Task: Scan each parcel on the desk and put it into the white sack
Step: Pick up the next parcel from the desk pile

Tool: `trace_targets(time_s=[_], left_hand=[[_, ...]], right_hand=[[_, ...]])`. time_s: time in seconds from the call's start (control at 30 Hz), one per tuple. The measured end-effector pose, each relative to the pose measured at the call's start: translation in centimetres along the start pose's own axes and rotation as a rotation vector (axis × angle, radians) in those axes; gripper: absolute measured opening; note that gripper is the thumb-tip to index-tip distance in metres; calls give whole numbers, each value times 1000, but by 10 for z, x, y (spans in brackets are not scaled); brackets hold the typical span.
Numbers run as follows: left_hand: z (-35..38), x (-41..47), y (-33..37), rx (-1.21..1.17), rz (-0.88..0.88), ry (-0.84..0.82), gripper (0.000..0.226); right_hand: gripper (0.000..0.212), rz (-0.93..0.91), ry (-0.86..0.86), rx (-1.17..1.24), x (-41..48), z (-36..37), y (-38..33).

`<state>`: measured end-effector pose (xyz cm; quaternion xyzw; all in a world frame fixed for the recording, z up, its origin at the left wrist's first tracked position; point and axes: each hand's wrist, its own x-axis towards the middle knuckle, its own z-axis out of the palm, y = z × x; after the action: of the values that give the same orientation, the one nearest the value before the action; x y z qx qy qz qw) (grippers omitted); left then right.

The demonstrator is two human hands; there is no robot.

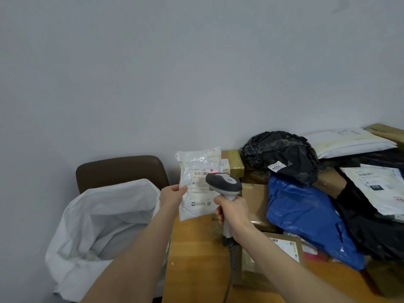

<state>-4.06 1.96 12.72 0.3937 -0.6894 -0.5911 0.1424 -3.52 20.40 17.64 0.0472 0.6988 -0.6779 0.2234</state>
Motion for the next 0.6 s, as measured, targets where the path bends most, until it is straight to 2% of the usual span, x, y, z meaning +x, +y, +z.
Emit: trace_targets(time_s=[0.4, 0.6], left_hand=[[-10, -24, 0, 14, -14, 82, 33], [-34, -25, -7, -36, -36, 129, 29]], right_hand=[[12, -24, -53, -18, -9, -3, 5], [2, -9, -152, 59, -9, 17, 6]])
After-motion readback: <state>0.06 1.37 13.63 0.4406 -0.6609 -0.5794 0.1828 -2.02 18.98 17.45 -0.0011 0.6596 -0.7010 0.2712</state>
